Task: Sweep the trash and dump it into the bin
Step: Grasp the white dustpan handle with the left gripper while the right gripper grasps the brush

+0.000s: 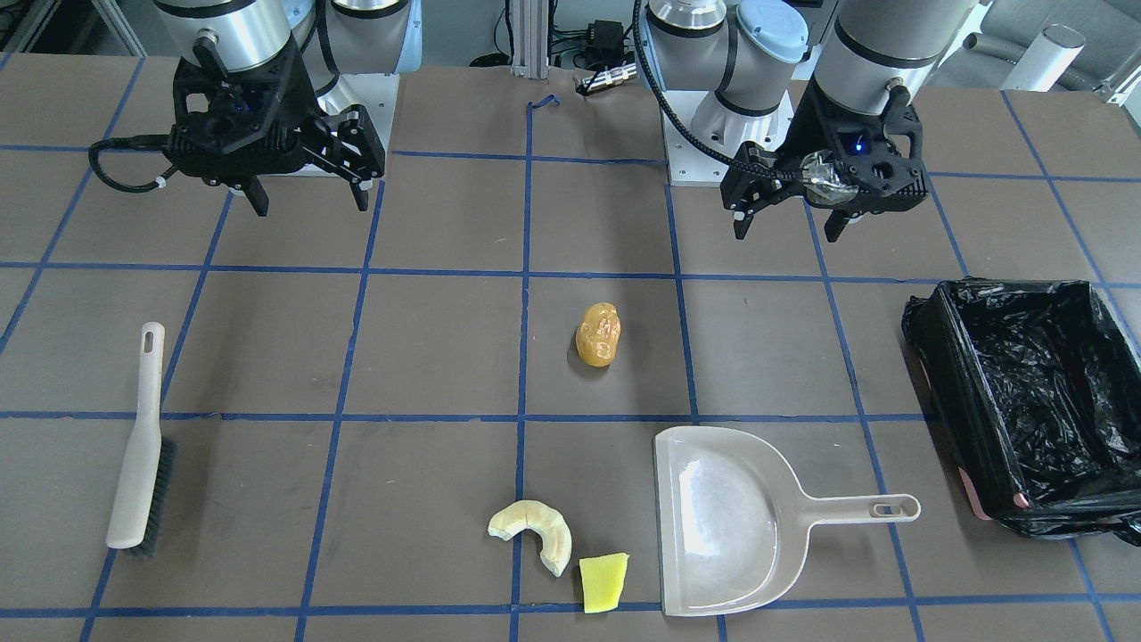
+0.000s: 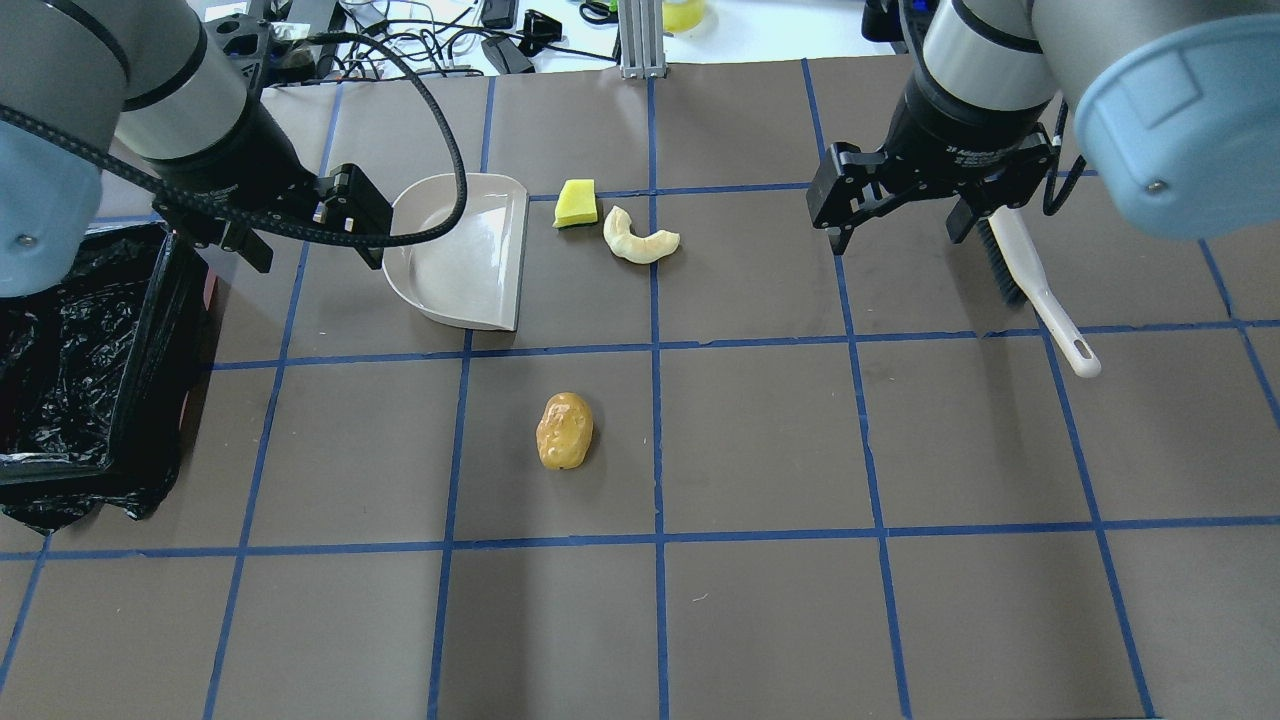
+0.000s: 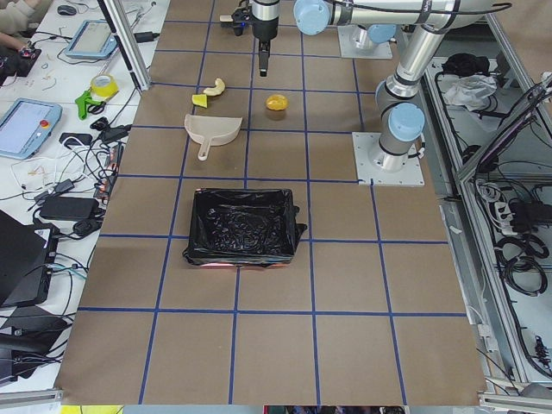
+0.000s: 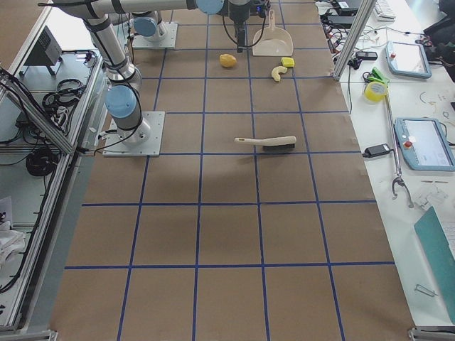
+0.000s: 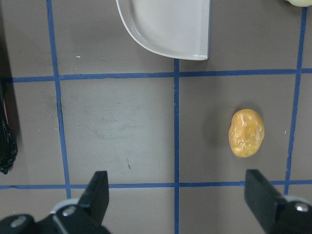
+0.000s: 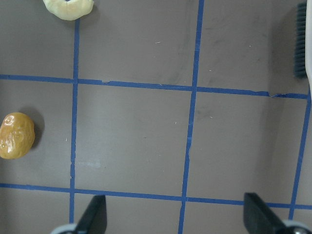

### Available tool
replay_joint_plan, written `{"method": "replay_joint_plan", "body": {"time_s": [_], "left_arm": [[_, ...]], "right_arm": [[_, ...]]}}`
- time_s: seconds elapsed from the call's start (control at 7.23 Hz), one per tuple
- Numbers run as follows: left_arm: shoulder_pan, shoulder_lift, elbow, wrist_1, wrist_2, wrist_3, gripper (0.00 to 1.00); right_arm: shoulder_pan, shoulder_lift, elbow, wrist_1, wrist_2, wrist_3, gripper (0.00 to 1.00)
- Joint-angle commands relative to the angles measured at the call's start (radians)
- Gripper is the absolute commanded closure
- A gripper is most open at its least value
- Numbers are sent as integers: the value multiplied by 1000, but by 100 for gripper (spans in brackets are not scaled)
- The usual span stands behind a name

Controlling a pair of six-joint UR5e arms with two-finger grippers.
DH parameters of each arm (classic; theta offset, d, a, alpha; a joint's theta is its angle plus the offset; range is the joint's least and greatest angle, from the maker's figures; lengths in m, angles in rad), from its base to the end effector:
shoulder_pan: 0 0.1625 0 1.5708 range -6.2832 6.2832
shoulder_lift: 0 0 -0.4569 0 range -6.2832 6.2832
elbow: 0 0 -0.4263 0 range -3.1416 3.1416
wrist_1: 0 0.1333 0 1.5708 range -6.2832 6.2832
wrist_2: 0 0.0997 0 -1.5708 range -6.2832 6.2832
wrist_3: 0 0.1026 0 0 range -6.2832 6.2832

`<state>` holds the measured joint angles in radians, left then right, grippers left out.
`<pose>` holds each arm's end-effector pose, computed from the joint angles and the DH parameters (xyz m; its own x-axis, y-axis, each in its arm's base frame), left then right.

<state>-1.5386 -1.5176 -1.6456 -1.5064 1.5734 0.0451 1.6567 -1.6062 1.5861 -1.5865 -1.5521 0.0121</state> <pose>-0.1167 -0.5099 0.5113 -0.9999 0.0127 -0.0045 0.0129 0.9990 -0.0426 0.1788 -0.4999 0.5287 -0.9970 -0.0744 -0.0191 -0.0737 0.9966 -0.0356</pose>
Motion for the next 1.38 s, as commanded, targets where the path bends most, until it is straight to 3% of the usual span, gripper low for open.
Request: {"method": "replay_joint_plan", "body": {"time_s": [0.0, 0.41, 0.83, 1.24], "left_arm": [[0, 5, -2, 0, -1, 5, 0], [14, 8, 0, -11, -3, 12, 0], [59, -9, 0, -32, 5, 15, 0], [138, -50, -13, 69, 0, -180, 0]], "right_arm": [[-2, 0, 3, 0, -5, -4, 0], [-70, 35, 11, -9, -57, -119, 0], [-312, 159, 41, -45, -116, -477, 0], [-402, 271, 193, -315, -141, -624, 1]]}}
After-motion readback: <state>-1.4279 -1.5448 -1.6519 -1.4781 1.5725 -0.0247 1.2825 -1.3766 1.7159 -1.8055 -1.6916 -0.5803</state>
